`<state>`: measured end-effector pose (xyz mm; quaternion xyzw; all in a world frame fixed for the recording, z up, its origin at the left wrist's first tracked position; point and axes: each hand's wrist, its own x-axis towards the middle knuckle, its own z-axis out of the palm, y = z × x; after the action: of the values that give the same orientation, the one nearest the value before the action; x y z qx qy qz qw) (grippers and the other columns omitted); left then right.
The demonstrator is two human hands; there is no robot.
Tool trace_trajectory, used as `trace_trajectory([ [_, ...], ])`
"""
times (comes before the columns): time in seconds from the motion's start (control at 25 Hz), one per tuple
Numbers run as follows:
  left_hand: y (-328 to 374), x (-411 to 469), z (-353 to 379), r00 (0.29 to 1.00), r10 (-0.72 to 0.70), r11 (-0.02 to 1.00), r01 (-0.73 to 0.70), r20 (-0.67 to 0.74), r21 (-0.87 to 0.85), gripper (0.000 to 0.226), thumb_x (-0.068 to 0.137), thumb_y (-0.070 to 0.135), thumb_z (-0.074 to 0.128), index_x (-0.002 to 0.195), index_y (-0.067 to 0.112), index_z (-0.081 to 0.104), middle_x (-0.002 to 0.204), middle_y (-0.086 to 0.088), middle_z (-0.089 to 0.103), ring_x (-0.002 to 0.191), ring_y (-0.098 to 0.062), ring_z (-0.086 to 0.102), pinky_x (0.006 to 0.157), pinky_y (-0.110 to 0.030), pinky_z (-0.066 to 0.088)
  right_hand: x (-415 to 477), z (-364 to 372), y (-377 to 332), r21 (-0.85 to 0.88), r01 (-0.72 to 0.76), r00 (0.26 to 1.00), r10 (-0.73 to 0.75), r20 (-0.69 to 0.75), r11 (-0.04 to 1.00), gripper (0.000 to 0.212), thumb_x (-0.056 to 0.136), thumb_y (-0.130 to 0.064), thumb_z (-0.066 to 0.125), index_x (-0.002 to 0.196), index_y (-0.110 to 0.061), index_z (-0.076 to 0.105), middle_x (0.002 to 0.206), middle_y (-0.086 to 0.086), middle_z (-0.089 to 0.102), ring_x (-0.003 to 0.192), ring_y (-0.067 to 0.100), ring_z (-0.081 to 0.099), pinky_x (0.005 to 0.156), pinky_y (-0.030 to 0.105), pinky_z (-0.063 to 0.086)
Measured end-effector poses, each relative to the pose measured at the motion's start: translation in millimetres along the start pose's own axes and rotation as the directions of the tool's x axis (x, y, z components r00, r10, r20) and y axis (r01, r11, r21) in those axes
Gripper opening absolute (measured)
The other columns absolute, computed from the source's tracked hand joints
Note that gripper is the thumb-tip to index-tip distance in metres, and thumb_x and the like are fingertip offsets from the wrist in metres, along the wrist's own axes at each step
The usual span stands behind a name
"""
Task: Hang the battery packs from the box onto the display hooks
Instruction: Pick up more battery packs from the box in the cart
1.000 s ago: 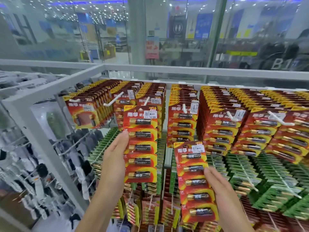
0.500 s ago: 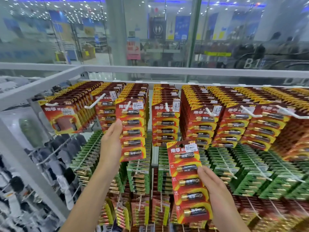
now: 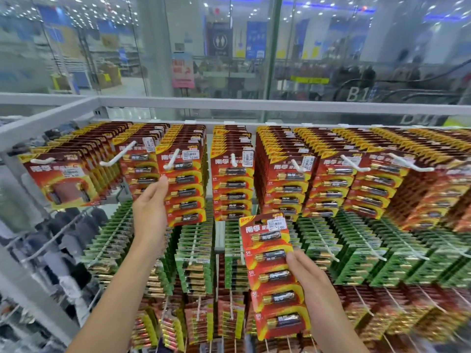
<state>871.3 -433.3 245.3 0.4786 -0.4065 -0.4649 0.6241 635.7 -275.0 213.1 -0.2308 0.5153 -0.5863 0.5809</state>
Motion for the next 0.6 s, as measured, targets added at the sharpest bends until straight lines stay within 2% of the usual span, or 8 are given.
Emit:
trace_trajectory([
  [0.12, -7, 1, -1, 0.996, 0.082, 0.995, -0.079, -0.044, 0.056, 0.025, 0.102, 0.048, 0.059, 0.097, 0.030, 0.076, 0.081, 0.011, 0.077, 0.073, -0.006, 0.073, 0.069, -0.026, 0.058, -6, -5, -5, -0.041, 0.020, 1.000, -0.020, 0.010, 0.999, 0.004, 0.094, -0.036, 0.064, 0.092, -0.035, 0.067, 0.074, -0.014, 0.078, 0.066, 0.006, 0.076, 0.068, 0.036, 0.059],
  [0.16, -11, 3, -3, 0.993, 0.108, 0.992, -0.104, -0.052, 0.078, 0.026, 0.101, 0.051, 0.060, 0.093, 0.032, 0.077, 0.082, 0.010, 0.076, 0.074, -0.008, 0.071, 0.072, -0.029, 0.059, -9, -6, -8, -0.053, 0.043, 0.999, -0.043, 0.003, 0.998, 0.012, 0.098, -0.033, 0.061, 0.087, -0.034, 0.067, 0.066, -0.016, 0.075, 0.057, 0.003, 0.072, 0.063, 0.034, 0.057],
  [0.24, -15, 6, -5, 0.989, 0.136, 0.986, -0.130, -0.053, 0.101, 0.026, 0.099, 0.056, 0.060, 0.090, 0.038, 0.078, 0.087, 0.001, 0.073, 0.080, -0.019, 0.067, 0.080, -0.041, 0.057, -12, -13, -12, -0.079, 0.086, 0.996, -0.088, -0.026, 0.993, 0.016, 0.096, -0.034, 0.062, 0.088, -0.027, 0.074, 0.076, -0.007, 0.079, 0.067, 0.012, 0.077, 0.070, 0.039, 0.058],
  [0.32, -17, 5, -4, 0.987, 0.152, 0.983, -0.146, -0.050, 0.114, 0.026, 0.101, 0.053, 0.059, 0.090, 0.038, 0.077, 0.089, 0.006, 0.075, 0.084, -0.018, 0.070, 0.083, -0.041, 0.058, -13, -25, -19, -0.070, 0.166, 0.983, -0.170, -0.064, 0.984, 0.025, 0.093, -0.039, 0.061, 0.098, -0.023, 0.079, 0.098, 0.006, 0.080, 0.087, 0.028, 0.078, 0.081, 0.047, 0.060],
  [0.4, -18, 4, -2, 0.986, 0.159, 0.979, -0.153, -0.042, 0.132, 0.025, 0.104, 0.046, 0.056, 0.090, 0.039, 0.075, 0.087, 0.013, 0.077, 0.085, -0.013, 0.071, 0.080, -0.037, 0.058, -17, -35, -32, -0.086, 0.259, 0.958, -0.267, -0.106, 0.962, 0.026, 0.097, -0.038, 0.058, 0.090, -0.029, 0.081, 0.101, 0.009, 0.079, 0.089, 0.032, 0.077, 0.079, 0.046, 0.061],
  [0.48, -17, 2, 1, 0.985, 0.165, 0.977, -0.158, -0.038, 0.145, 0.023, 0.106, 0.042, 0.054, 0.092, 0.038, 0.072, 0.085, 0.015, 0.075, 0.081, -0.009, 0.069, 0.079, -0.036, 0.058, -18, -47, -52, -0.076, 0.348, 0.924, -0.355, -0.144, 0.935, 0.031, 0.100, -0.035, 0.054, 0.085, -0.033, 0.081, 0.097, 0.005, 0.080, 0.083, 0.027, 0.078, 0.069, 0.041, 0.062],
  [0.52, -18, 1, 2, 0.986, 0.162, 0.977, -0.154, -0.043, 0.148, 0.022, 0.107, 0.040, 0.054, 0.093, 0.037, 0.071, 0.084, 0.015, 0.074, 0.079, -0.007, 0.067, 0.080, -0.035, 0.057, -17, -54, -61, -0.076, 0.391, 0.903, -0.398, -0.161, 0.917, 0.031, 0.101, -0.035, 0.054, 0.087, -0.033, 0.082, 0.097, 0.005, 0.080, 0.082, 0.026, 0.078, 0.066, 0.039, 0.062],
  [0.6, -23, 2, 3, 0.983, 0.174, 0.973, -0.163, -0.053, 0.165, 0.020, 0.106, 0.040, 0.055, 0.095, 0.035, 0.071, 0.087, 0.013, 0.070, 0.079, -0.008, 0.065, 0.085, -0.039, 0.056, -14, -64, -77, -0.101, 0.445, 0.868, -0.456, -0.196, 0.890, 0.027, 0.100, -0.038, 0.054, 0.100, -0.028, 0.080, 0.107, 0.009, 0.078, 0.090, 0.029, 0.077, 0.071, 0.043, 0.062],
])
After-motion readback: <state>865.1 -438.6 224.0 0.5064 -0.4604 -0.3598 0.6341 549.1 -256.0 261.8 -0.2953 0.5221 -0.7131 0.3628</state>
